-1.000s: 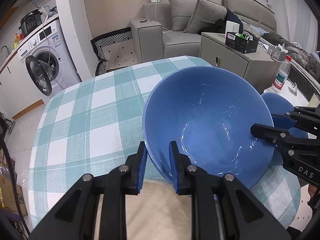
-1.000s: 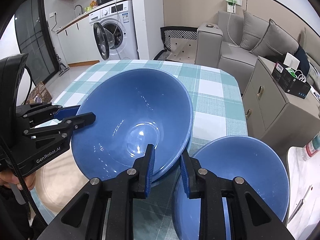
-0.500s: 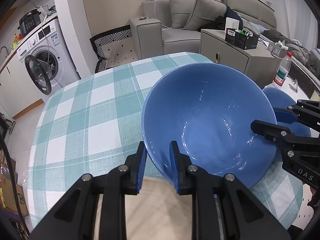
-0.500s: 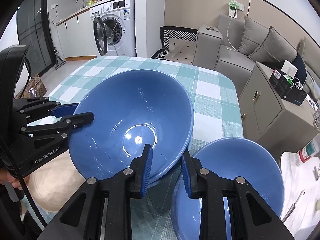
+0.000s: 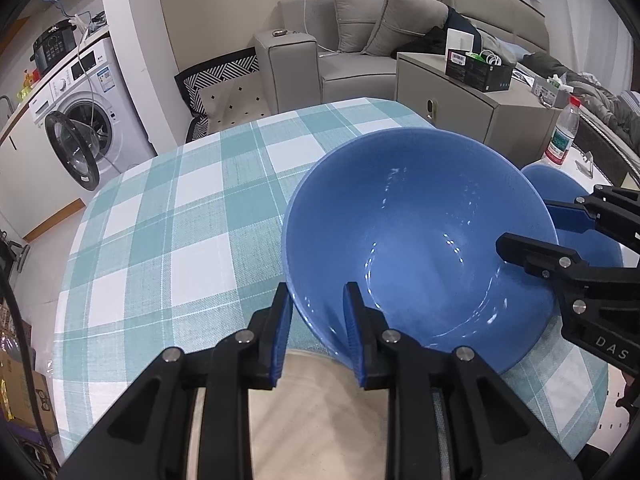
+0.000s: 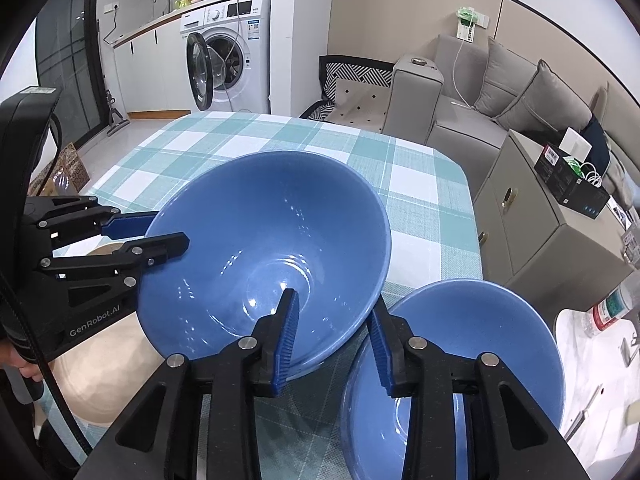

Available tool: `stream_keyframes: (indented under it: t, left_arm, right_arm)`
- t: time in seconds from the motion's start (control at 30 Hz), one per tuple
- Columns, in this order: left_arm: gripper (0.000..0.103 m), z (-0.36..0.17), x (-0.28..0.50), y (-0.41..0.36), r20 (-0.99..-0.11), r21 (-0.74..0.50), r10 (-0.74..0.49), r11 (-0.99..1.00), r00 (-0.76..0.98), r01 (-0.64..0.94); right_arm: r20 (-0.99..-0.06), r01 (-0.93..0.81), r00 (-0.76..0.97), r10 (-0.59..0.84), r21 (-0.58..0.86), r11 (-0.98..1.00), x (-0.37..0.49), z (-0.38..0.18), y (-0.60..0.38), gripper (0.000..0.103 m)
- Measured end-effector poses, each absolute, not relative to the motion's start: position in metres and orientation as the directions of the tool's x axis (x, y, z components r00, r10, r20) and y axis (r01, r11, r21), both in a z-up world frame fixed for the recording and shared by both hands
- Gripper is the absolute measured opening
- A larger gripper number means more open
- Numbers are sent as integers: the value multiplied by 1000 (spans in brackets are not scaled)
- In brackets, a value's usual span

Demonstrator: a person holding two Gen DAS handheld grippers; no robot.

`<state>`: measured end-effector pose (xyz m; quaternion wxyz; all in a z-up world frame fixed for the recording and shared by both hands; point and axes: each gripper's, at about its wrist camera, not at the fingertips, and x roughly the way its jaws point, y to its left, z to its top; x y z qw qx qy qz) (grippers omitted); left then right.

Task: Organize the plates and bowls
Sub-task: 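Lower the bowl beside the other blue bowl and open both tools, then pull both tools back and reposition them at a blue bowl rim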

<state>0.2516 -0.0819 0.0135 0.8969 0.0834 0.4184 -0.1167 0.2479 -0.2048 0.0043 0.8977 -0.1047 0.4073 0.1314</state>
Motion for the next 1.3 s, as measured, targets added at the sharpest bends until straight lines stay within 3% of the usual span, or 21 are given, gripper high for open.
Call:
stream_keyframes:
  t: [0.13,0.27,0.47,0.6,0.67,0.73,0.8,0.93,1.07,1.3]
  left_arm:
    - [29,17,249,-81,-766,45,-150,957,625,286]
    - [46,22,246,-79,-757,32,-160,960,634,280]
    - [52,34,238,-74,-741,8,-179,961,648,275]
    - [53,39,234,-70,-733,-10,-192,962,653,271]
    - [55,41,232,-69,-728,-11,-191,963,659,268]
    - [62,43,230,-69,-722,-21,-201,963,662,269]
    - [84,46,227,-68,-713,-34,-210,963,669,266]
    - [89,50,220,-71,-694,-41,-230,958,682,283]
    - [102,54,214,-74,-683,-46,-243,956,689,291]
    - [103,61,201,-83,-663,-50,-262,950,702,307]
  right_arm:
    - [-752,-316,642,150,-81,945,249,7,-209,41]
    - [-740,-316,646,186,-37,948,247,12,-218,46]
    - [-708,-283,661,249,73,956,244,23,-236,51]
    - [-675,-275,675,297,143,951,235,30,-243,79]
    - [-661,-286,685,304,140,948,230,33,-243,86]
    - [-646,-291,696,315,147,945,225,36,-244,92]
    - [-626,-285,707,328,172,943,219,38,-249,101]
    - [-611,-262,727,313,175,949,209,41,-256,102]
    - [-610,-226,748,263,138,964,202,44,-264,102]
    - [-567,-181,791,230,141,973,180,53,-289,102]
